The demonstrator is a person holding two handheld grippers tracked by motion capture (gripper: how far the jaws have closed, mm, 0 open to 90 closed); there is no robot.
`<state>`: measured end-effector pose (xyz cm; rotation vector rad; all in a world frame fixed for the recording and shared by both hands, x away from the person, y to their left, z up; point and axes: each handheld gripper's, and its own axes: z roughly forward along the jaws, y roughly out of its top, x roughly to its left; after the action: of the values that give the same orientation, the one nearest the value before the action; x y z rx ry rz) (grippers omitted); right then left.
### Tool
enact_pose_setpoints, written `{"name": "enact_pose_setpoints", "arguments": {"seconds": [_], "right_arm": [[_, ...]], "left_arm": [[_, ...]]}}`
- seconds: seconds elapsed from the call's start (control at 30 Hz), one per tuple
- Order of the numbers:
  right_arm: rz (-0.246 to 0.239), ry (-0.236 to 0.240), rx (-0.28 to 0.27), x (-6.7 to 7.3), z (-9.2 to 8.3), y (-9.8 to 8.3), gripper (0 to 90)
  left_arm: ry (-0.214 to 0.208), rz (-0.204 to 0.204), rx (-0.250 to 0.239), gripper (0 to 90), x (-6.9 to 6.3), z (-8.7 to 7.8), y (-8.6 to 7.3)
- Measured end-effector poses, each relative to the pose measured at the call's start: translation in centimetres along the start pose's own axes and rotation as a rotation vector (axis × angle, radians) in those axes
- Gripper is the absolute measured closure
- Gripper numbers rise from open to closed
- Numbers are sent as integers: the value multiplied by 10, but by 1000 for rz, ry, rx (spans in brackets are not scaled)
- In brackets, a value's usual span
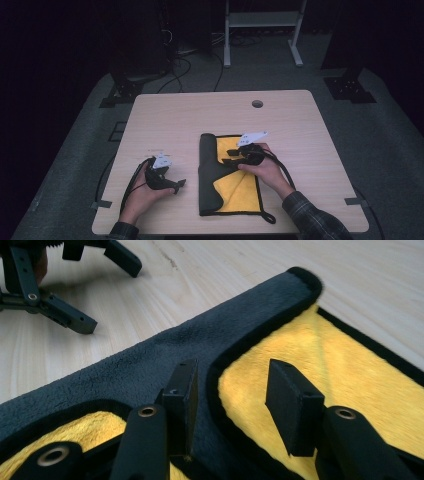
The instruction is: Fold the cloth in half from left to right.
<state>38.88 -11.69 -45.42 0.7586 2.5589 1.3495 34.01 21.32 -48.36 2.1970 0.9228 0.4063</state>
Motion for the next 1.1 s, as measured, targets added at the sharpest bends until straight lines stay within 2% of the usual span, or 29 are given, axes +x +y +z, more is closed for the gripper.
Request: {"name": "enact_pose_setpoints", "arguments": {"seconds": [0.13, 0.27, 0.47, 0.7, 0.97, 1.1], "right_arm": [[-10, 9, 22, 3, 13, 1, 568], [-16, 31, 40, 4, 25, 2, 637], [-35, 21, 70, 4, 37, -2, 685], [-34, 0, 59, 4, 36, -4, 844], [-9, -3, 31, -1, 26, 1, 861], [8, -24, -3, -9, 13, 8, 862]], "left_arm": [[0, 1, 1, 0, 0, 0, 0], [0, 1, 1, 0, 0, 0, 0], [0, 1, 1, 0, 0, 0, 0], [0, 2, 1, 0, 0, 0, 0], [0, 2, 1, 0, 0, 0, 0], [0, 2, 2, 0, 0, 0, 0]]}}
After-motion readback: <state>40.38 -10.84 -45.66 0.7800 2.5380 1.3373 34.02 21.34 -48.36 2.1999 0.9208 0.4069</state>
